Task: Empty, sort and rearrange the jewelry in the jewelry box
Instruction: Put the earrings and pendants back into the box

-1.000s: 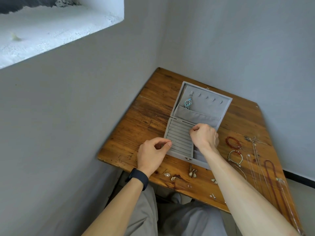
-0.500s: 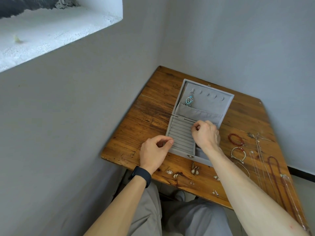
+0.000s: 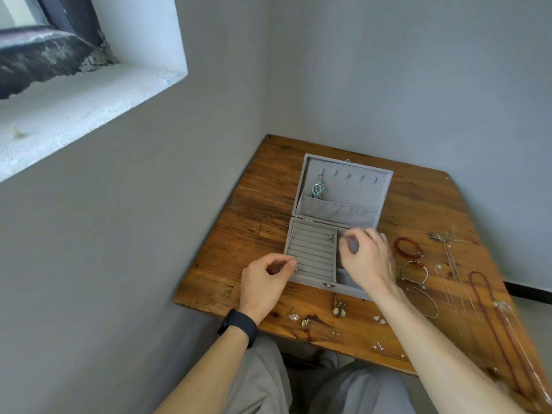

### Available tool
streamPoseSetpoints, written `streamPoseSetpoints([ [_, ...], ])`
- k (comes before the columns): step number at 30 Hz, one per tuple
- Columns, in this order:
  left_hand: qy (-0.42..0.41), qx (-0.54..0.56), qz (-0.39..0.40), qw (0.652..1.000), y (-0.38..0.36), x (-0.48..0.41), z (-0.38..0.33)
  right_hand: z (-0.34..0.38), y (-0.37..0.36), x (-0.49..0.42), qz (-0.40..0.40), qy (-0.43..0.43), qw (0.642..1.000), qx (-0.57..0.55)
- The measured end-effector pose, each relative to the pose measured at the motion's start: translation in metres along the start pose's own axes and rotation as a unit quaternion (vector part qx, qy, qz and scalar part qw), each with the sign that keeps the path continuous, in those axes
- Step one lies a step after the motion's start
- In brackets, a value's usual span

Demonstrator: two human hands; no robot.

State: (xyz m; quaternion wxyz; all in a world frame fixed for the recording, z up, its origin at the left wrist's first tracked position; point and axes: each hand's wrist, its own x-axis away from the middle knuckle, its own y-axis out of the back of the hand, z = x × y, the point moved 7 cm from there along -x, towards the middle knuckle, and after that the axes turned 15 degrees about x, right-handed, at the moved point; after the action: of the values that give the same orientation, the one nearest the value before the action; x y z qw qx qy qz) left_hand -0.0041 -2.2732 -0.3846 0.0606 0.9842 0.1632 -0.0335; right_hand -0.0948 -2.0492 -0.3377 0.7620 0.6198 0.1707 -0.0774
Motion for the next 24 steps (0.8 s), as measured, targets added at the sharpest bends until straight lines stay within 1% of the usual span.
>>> streamPoseSetpoints([
  [2,-0.008,-0.027,0.019,0.999,-0.003,-0.005,-0.005,-0.015,-0.001,0.019,-0.006,0.031,0.998,0.06],
  [4,-0.013,-0.067,0.031,0.997,-0.01,-0.013,-0.013,-0.028,-0.01,0.032,0.039,0.033,0.994,0.094],
  [7,-0.019,-0.137,0.056,0.989,-0.03,-0.03,-0.028,-0.037,-0.027,0.037,0.123,0.028,0.987,0.096],
  [11,0.019,-0.189,0.074,0.979,-0.058,-0.055,-0.04,-0.036,-0.041,0.038,0.17,0.043,0.982,0.069],
  [15,0.065,-0.234,0.095,0.965,-0.078,-0.075,-0.039,-0.038,-0.044,0.038,0.159,0.046,0.984,0.062],
  [24,0.121,-0.271,0.09,0.951,-0.097,-0.105,-0.034,-0.039,-0.044,0.04,0.136,0.035,0.99,0.008],
])
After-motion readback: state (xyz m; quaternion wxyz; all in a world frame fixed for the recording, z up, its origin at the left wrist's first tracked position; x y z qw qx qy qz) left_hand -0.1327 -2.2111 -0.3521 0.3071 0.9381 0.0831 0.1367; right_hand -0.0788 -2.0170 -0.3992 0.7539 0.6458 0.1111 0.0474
